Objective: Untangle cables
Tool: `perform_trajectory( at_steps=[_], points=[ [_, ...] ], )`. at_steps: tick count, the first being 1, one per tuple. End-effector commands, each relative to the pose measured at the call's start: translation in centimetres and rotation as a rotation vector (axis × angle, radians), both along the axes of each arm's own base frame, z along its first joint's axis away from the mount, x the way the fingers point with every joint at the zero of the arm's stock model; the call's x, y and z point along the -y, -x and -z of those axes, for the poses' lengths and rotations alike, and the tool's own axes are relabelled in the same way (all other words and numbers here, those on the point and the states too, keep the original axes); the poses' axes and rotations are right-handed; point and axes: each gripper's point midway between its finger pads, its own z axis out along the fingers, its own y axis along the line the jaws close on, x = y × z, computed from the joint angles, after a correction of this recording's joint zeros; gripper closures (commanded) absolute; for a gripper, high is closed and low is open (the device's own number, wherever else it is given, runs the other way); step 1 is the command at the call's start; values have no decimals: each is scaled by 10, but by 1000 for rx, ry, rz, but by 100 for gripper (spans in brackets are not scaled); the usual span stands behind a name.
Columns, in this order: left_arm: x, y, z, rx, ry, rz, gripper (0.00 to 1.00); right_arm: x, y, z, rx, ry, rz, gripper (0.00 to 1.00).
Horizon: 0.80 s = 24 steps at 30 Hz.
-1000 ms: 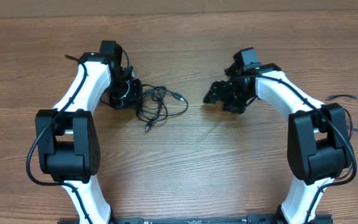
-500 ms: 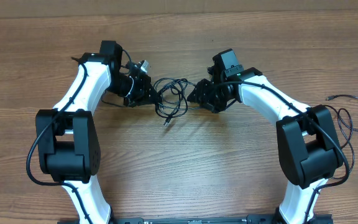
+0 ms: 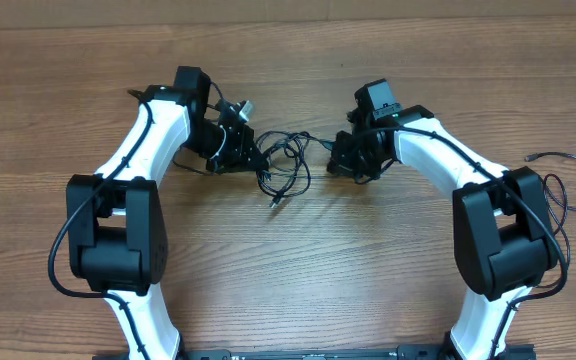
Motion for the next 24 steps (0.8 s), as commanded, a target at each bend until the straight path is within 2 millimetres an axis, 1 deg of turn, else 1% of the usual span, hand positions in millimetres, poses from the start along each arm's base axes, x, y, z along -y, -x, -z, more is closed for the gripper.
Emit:
perform_trajectory(
  at_steps=[1,5,9,11,13,14,17,18,19,20,24],
  points=[
    [-36,-4,23,16,-170,-10,96,75,-20,6,61,236,93,96],
    [-44,-5,27,21,-225,-11,96,95,-20,7,49,279,127,96],
    [-52,-5,31,22,-273,-11,96,106,-20,7,46,308,122,96],
    [-60,-5,35,18,-328,-22,96,112,-20,6,48,343,127,96],
    [-69,-6,39,8,-387,-50,96,114,-21,6,49,357,129,96],
    [-74,-6,41,1,-415,-65,92,114,-21,6,49,356,129,96],
    [-75,-6,41,-2,-424,-72,67,113,-20,6,49,355,127,96],
    [-75,-6,41,-2,-424,-71,56,112,-20,6,50,355,125,96],
    [-75,-6,41,-2,-425,-70,51,112,-20,6,49,355,124,96],
    [-75,-6,41,-2,-426,-70,48,112,-20,6,49,355,123,96],
    [-79,-6,43,-1,-451,-71,46,112,-20,6,53,357,108,96]
  ],
)
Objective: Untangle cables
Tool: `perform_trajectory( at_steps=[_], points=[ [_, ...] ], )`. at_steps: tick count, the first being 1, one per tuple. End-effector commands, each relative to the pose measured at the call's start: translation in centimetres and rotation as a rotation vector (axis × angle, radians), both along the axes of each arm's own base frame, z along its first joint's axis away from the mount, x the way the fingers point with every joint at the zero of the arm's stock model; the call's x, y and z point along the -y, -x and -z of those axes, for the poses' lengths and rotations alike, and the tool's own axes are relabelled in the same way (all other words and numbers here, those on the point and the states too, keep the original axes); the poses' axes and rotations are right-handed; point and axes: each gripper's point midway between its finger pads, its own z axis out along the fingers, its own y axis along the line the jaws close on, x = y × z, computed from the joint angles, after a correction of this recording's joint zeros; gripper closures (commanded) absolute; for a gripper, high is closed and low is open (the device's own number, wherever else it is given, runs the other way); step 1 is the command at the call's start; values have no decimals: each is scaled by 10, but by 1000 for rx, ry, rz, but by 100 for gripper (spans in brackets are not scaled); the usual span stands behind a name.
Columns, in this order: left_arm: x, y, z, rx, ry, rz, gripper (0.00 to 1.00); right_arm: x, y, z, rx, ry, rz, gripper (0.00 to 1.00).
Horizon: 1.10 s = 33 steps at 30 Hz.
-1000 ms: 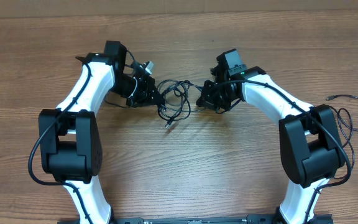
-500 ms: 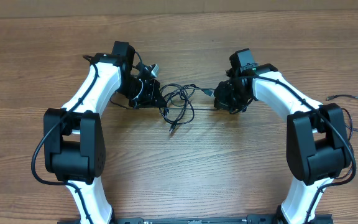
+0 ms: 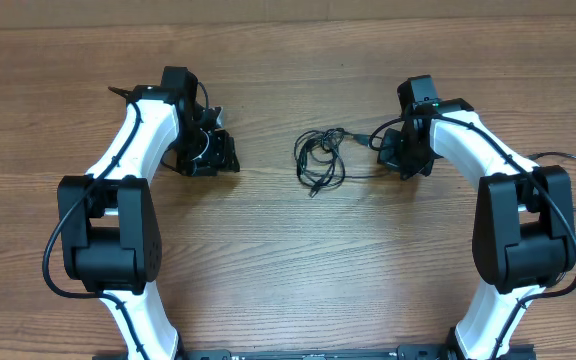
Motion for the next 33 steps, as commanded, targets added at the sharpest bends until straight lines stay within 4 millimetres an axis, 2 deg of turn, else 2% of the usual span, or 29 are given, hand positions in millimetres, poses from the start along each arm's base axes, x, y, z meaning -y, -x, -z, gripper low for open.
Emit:
perform_trajectory(
  at_steps=[1,9,15,19,25,29,33],
  points=[
    [-5,3,7,-13,-49,2,46,-1,-5,-10,38,31,-38,96],
    [32,8,2,-29,46,21,46,-24,-5,-12,40,-74,-67,96],
    [79,6,0,-3,78,16,63,-24,-5,-12,40,-74,-68,96],
    [106,1,-1,14,79,-53,67,-24,-5,-12,40,-74,-68,96],
    [112,0,6,9,-35,-230,66,-24,-5,-12,40,-74,-69,96],
    [121,0,7,38,-66,-249,66,-24,-5,-12,41,-74,-69,96],
    [140,-7,4,90,-43,-249,69,-24,-5,-12,41,-74,-69,96]
  ],
)
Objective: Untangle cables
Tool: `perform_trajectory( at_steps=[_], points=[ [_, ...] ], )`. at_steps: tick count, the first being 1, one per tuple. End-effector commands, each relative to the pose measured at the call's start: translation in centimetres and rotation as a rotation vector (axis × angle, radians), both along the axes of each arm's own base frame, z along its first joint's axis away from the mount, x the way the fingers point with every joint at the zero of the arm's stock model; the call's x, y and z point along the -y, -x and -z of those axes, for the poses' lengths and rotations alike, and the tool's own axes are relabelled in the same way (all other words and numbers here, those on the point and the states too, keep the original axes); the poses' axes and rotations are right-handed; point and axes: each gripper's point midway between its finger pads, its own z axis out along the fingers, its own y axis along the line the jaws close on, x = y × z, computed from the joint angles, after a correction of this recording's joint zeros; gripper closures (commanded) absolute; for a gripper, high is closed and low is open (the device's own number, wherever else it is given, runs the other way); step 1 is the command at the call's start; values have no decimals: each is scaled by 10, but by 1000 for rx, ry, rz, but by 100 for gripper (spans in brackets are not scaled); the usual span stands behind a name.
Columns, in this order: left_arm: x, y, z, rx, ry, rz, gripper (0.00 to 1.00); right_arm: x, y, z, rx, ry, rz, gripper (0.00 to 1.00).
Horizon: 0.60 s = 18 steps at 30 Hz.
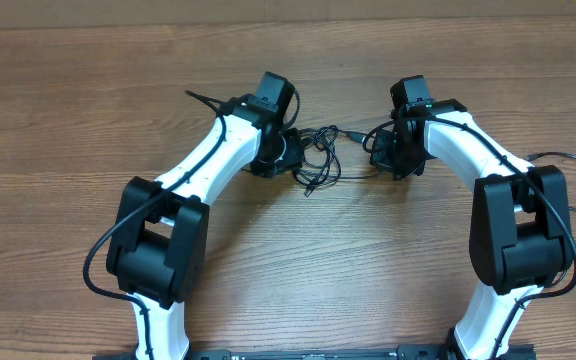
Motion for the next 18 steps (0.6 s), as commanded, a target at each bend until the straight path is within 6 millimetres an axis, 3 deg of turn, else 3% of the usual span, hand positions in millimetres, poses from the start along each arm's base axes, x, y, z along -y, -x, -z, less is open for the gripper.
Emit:
perform_trajectory(
  at_steps=[1,8,11,13,18],
  points=[
    [3,0,7,3,-35,-62,69,-4,-5,-11,33,-14,-10,96],
    [14,10,40,-45,-76,-37,75,-4,-5,-11,34,-14,-10,96],
    [17,10,53,-61,-73,-33,87,-4,-6,-11,34,-14,-10,96],
    [17,11,54,-67,-72,-32,95,-4,-6,-11,34,-14,-10,96],
    [11,9,43,-60,-68,-41,96,-4,-6,-11,34,-14,-10,96]
  ],
)
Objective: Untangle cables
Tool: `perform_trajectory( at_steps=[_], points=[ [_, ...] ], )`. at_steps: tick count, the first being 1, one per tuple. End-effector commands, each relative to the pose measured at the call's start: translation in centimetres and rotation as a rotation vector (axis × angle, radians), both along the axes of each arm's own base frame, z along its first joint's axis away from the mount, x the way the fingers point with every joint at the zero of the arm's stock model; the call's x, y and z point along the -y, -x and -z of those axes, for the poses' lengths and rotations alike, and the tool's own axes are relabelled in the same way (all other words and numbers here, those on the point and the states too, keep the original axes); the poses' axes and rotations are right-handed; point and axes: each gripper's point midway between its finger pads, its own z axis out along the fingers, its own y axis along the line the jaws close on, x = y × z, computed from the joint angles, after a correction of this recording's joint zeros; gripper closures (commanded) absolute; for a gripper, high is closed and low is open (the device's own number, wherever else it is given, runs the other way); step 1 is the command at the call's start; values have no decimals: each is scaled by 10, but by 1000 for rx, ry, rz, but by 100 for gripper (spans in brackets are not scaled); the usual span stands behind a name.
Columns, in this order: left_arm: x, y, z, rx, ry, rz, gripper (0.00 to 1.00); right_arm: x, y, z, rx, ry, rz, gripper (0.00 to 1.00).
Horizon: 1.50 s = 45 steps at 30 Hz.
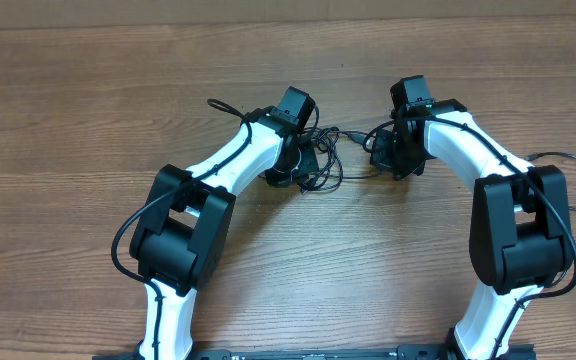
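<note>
A tangle of thin black cable (326, 160) lies on the wooden table near its middle. My left gripper (305, 165) reaches in from the left and sits over the tangle's left edge; its fingers are hidden under the wrist. One strand (356, 134) runs from the top of the tangle to my right gripper (379, 152), which appears shut on that end just right of the loops.
Another thin black cable (573, 175) loops on the table at the far right, beside the right arm's base. The wooden table (288, 280) stretches out on all sides of the arms.
My left gripper has moved a little further right, from just left of the tangle to over its left edge. The right gripper and the tangle have stayed where they were.
Both grippers first flanked the tangle left of centre. Then the left gripper stood away to the left without cable, while the right gripper and the tangle lay further right. The left gripper then came across to the tangle, and now sits on its left edge.
</note>
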Motion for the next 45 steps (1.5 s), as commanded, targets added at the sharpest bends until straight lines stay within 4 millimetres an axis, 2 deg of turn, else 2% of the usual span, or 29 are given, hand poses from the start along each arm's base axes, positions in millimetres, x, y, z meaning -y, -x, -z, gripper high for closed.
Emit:
perform_trajectory(
  at_steps=[1,6,8,12,13,15,21,28,35,42,45],
  points=[
    [-7,1,-4,-3,-15,-3,96,-4,-5,-11,33,-14,-10,96],
    [-23,-5,-34,46,-8,15,96,-4,-5,-10,33,-12,-14,96],
    [-35,-9,-50,74,-9,9,96,-4,-5,-10,33,-10,-14,96],
    [-69,-16,-71,96,-28,-38,96,-3,-5,-10,36,-6,-35,96],
    [-83,-17,-75,95,-36,-51,96,-3,-5,-10,36,-6,-35,96],
    [-105,-18,-77,78,-50,-72,96,-3,-5,-10,36,-6,-35,96],
    [-170,-9,-71,-1,-102,-93,96,-3,-5,-10,36,-3,-35,96],
    [-245,2,-67,-58,-274,-220,96,10,-4,-8,35,71,-22,96],
    [-294,17,-58,-112,-313,-357,96,34,-5,-7,39,196,11,96],
    [-344,52,-23,-188,-300,-540,96,55,-8,-7,39,218,61,96],
    [-356,62,-11,-203,-261,-597,96,64,-9,-7,37,218,84,96]
  ],
)
